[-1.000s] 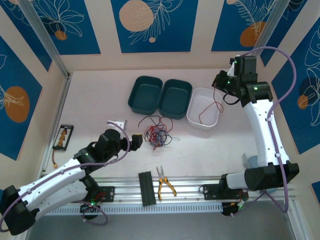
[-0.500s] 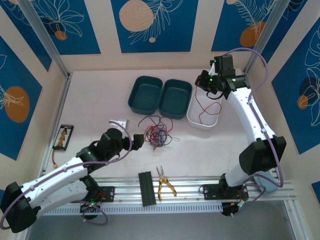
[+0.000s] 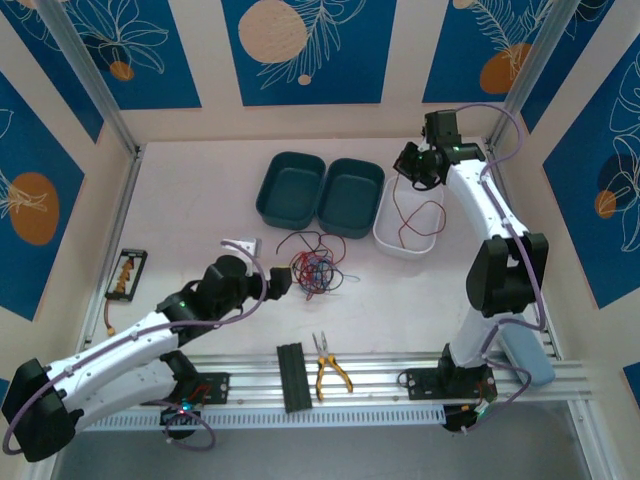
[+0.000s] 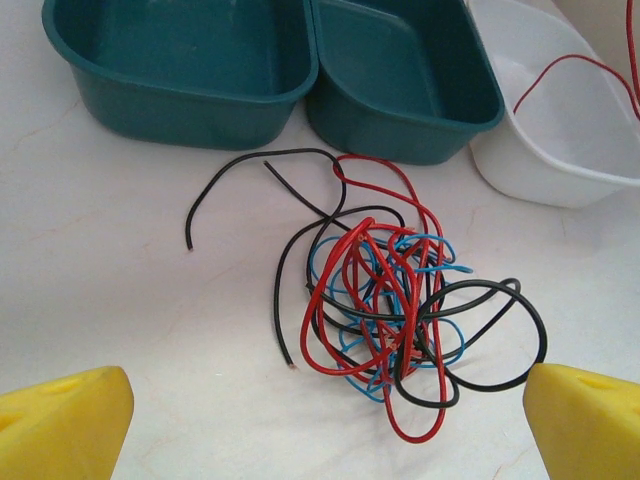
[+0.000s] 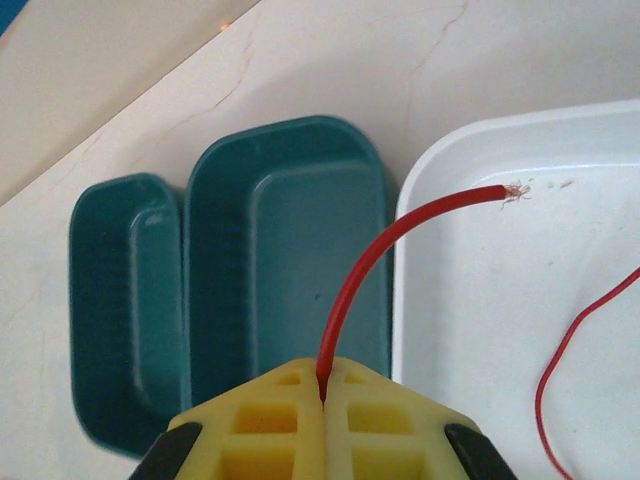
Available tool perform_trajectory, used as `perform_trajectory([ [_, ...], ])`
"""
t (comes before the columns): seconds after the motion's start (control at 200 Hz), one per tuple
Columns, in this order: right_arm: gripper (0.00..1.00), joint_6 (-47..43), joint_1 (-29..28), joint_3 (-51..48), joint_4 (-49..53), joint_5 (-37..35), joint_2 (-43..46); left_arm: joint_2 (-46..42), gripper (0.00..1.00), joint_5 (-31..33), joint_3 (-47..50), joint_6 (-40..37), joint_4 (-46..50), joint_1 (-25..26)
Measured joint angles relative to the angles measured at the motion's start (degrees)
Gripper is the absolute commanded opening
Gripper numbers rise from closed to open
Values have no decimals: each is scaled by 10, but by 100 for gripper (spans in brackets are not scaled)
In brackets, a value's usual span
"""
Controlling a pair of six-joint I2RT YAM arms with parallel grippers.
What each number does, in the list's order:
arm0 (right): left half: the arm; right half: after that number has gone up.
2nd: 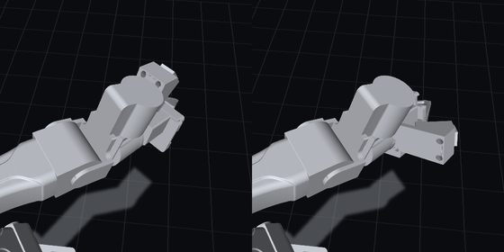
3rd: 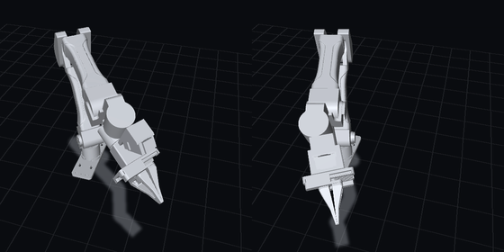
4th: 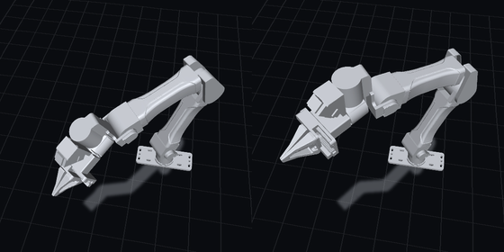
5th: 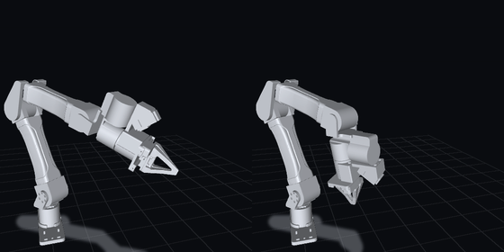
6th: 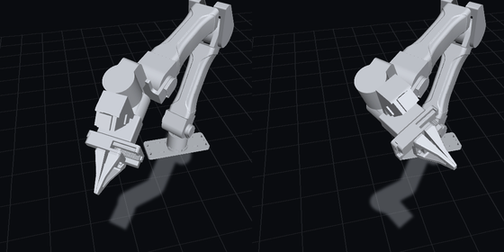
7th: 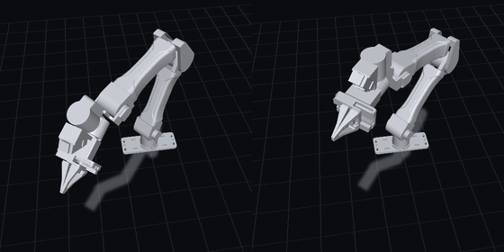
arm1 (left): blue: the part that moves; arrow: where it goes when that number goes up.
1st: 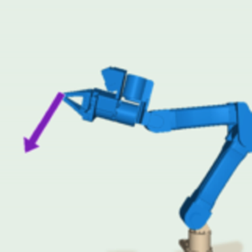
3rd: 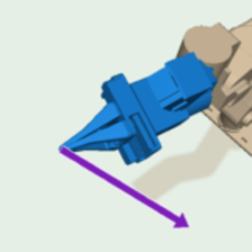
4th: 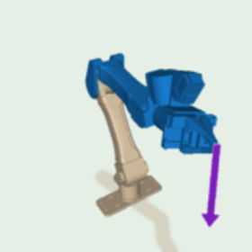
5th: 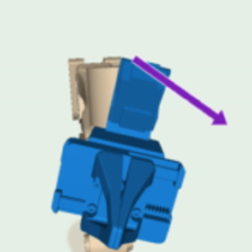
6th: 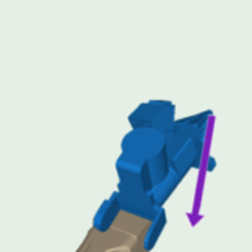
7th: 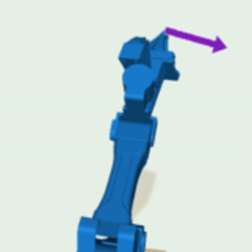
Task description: Untangle the cables
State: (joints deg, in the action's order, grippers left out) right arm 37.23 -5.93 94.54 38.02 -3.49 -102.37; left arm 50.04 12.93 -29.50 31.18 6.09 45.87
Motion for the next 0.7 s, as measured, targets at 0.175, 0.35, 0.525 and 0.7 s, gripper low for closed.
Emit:
perform_trajectory([
  [0.175, 0, 9, 12, 35, 6, -24, -49, 18, 100, -5, 0, 0, -9, 0],
  [0.35, 0, 30, 10, 52, 22, -58, -97, 41, 100, -10, 0, 0, -10, 0],
  [0.525, 0, 54, 3, 52, 44, -81, -140, 58, 100, -19, 0, 0, -13, 0],
  [0.7, 0, 70, -3, 52, 54, -83, -177, 70, 100, -26, 0, 0, -23, 0],
])
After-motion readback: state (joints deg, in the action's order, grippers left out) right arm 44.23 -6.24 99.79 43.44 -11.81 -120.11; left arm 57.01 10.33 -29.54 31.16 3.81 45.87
